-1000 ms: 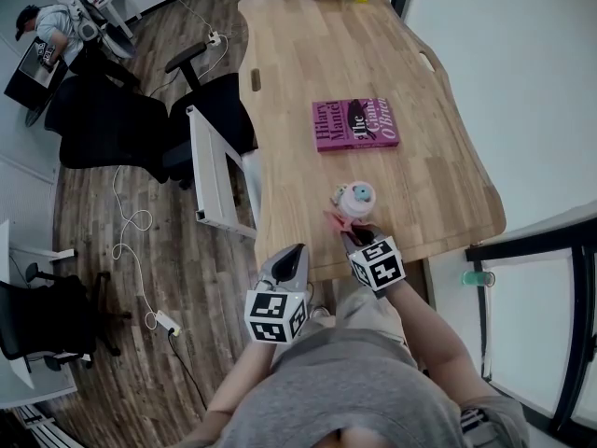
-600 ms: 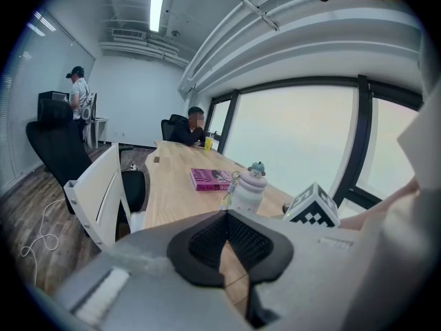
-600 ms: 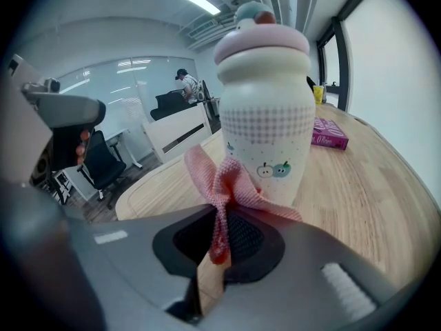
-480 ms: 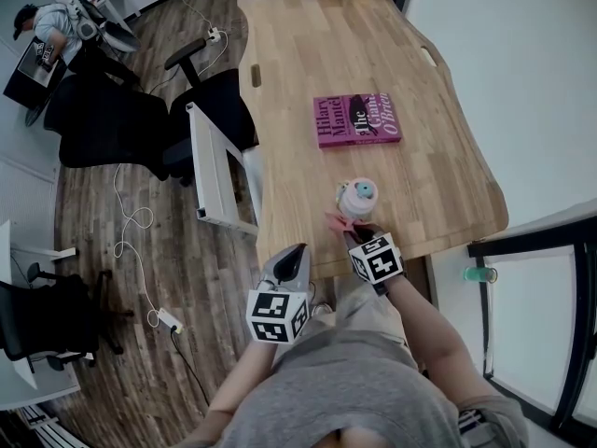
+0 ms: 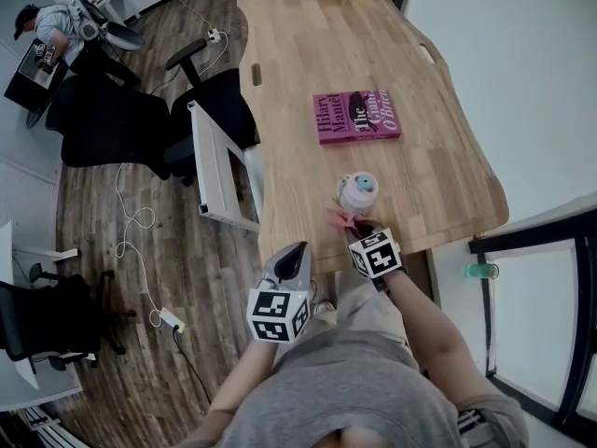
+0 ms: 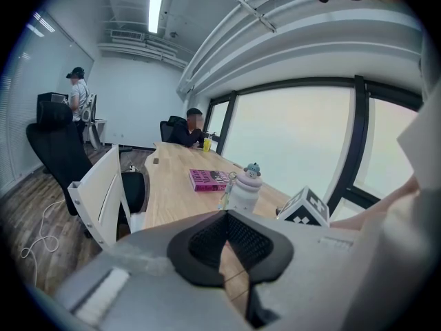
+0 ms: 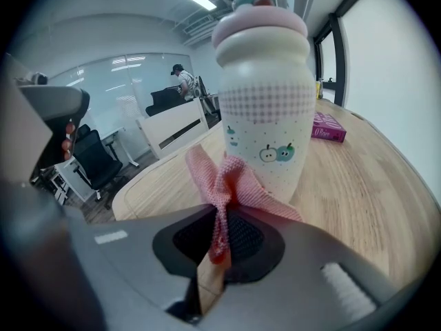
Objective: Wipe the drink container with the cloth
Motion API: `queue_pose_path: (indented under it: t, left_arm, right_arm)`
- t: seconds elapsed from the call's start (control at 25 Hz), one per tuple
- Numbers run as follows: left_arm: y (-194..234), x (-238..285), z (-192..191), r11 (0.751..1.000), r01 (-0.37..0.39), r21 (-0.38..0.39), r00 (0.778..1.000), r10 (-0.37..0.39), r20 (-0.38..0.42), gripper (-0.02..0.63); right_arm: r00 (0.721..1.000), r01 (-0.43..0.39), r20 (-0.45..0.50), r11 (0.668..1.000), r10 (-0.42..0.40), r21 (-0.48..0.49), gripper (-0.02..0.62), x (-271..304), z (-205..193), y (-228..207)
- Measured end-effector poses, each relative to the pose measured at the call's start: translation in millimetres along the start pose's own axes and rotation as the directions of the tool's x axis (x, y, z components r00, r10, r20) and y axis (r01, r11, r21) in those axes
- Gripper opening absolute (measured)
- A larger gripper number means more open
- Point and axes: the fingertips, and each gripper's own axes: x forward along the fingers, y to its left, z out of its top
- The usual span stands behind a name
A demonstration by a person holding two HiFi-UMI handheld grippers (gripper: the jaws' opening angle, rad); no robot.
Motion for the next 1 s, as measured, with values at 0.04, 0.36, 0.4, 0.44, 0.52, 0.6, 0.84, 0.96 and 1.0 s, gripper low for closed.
queue_pose_path:
  t: [0.04, 0.36, 0.4, 0.44, 0.52, 0.6, 0.84, 0.96, 1.0]
  left_arm:
    - [-0.3, -1.7, 0.2, 1.0, -0.001, 0.001, 1.0, 0.001, 0.004, 0.003]
    - [-6.4, -21.6, -3.0, 1.0, -0.002, 0.006, 1.0, 0.002, 0.028, 0.003]
    - [-7.5, -24.6, -3.8, 1.0, -0.001, 0.007, 1.0, 0.001, 0.031, 0.003]
    - [-8.7, -27.5, -4.6, 1.0, 0.001, 0.007, 0.999, -0.001, 0.034, 0.003]
    - [-11.9, -32.8, -6.1, 1.0, 0.006, 0.011, 0.999, -0.007, 0.038, 0.003]
    - [-15.4, -37.4, -7.7, 1.0, 0.014, 0.016, 0.999, -0.014, 0.041, 0.003]
    - [-24.9, -50.3, -11.4, 0.999, 0.03, 0.027, 0.998, -0.032, 0.059, 0.003]
    - [-30.5, -56.1, -12.7, 0.999, 0.039, 0.035, 0.997, -0.041, 0.067, 0.003]
    - [-32.0, -58.4, -12.7, 0.998, 0.041, 0.037, 0.997, -0.044, 0.069, 0.003]
  right_arm:
    - [1.0, 0.001, 0.004, 1.0, -0.001, -0.001, 0.028, -1.7, 0.1, 1.7]
    - [0.998, -0.001, 0.069, 1.0, 0.001, 0.011, 0.028, -30.7, 2.8, 22.5]
    - [0.997, -0.001, 0.08, 1.0, 0.001, 0.012, 0.028, -35.8, 4.1, 25.9]
    - [0.996, -0.002, 0.091, 1.0, 0.0, 0.013, 0.028, -41.0, 5.4, 29.2]
    - [0.994, -0.003, 0.114, 1.0, 0.001, 0.016, 0.028, -51.9, 8.0, 35.7]
    - [0.991, -0.006, 0.136, 1.0, 0.003, 0.018, 0.028, -62.6, 10.0, 42.5]
    - [0.979, -0.01, 0.204, 1.0, 0.006, 0.015, 0.028, -95.6, 15.3, 62.4]
    - [0.969, -0.005, 0.246, 1.0, 0.001, 0.019, 0.028, -114.5, 20.7, 68.9]
    - [0.966, -0.004, 0.26, 1.0, -0.001, 0.019, 0.028, -120.8, 22.7, 71.4]
